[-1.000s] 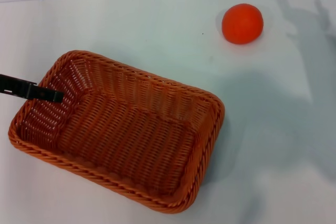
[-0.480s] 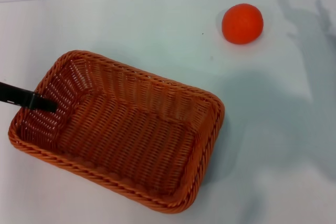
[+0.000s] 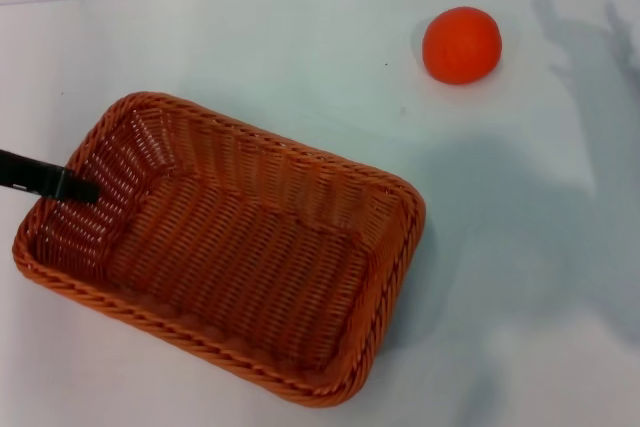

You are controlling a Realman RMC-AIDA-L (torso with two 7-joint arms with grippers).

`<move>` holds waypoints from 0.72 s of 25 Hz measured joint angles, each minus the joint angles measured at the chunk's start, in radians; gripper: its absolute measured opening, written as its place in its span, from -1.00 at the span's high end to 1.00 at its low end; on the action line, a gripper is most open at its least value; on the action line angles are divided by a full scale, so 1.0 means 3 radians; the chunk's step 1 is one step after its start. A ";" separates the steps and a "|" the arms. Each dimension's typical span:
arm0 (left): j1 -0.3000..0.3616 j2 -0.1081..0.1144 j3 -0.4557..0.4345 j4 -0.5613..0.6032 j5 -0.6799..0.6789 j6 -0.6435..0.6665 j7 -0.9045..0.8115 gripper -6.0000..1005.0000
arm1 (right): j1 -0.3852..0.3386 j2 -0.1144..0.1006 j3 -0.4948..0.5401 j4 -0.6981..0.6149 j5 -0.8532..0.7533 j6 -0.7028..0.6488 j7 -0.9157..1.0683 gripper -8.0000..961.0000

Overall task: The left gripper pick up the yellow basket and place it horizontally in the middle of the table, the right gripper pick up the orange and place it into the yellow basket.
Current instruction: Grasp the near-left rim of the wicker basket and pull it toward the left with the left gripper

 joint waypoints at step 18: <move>0.0009 0.0000 -0.1076 -0.0213 -0.0923 -0.0129 -0.0178 0.63 | 0.0050 -0.0003 0.0055 -0.0011 0.0000 0.0074 0.0000 -0.93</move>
